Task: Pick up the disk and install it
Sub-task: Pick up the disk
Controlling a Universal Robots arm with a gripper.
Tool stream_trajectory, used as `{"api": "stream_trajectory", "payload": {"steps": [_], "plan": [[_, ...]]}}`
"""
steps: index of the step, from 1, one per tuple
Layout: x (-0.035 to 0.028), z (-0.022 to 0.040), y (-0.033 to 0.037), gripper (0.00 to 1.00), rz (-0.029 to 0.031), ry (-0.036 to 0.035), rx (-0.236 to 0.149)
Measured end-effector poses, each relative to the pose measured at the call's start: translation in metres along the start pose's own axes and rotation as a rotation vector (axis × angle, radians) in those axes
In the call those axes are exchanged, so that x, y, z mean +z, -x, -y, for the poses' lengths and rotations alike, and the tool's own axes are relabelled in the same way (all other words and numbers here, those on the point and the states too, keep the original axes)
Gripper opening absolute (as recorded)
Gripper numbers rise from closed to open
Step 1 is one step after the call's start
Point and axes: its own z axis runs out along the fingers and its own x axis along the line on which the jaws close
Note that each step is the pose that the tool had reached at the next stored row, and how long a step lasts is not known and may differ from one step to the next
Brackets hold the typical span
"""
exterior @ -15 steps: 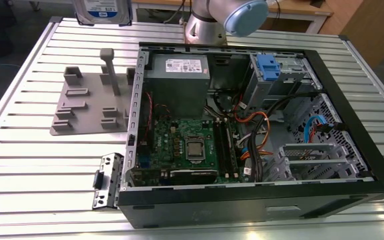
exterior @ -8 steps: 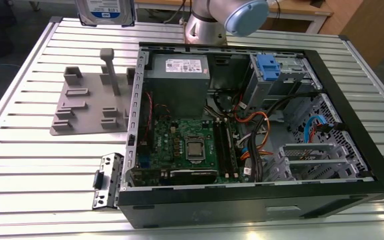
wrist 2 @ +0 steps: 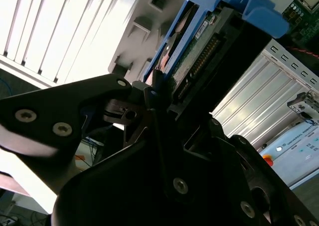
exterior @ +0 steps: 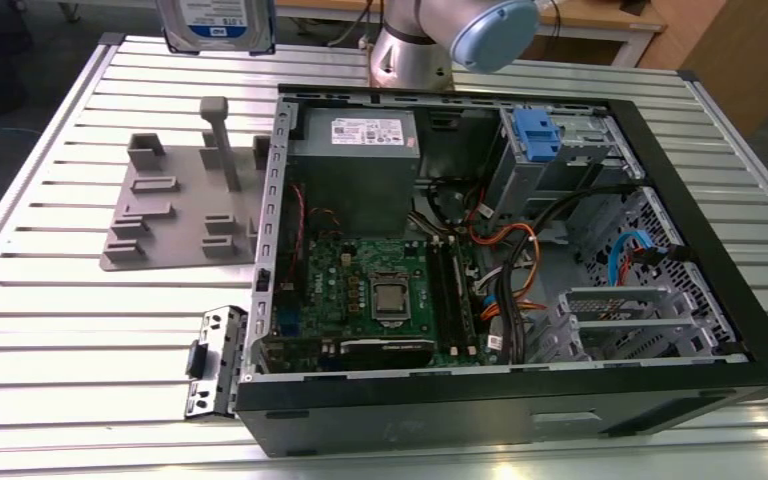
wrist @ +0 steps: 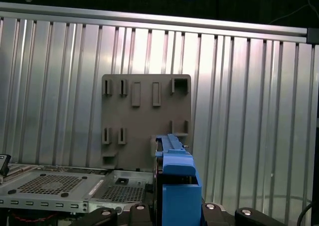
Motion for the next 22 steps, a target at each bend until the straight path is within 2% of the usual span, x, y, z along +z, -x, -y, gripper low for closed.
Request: {"api": "stream_trajectory", "payload": {"steps": [22], "plan": [[-0.0003, 0.015, -0.0097, 0.36, 0.0, -0.0001, 0.0]]}}
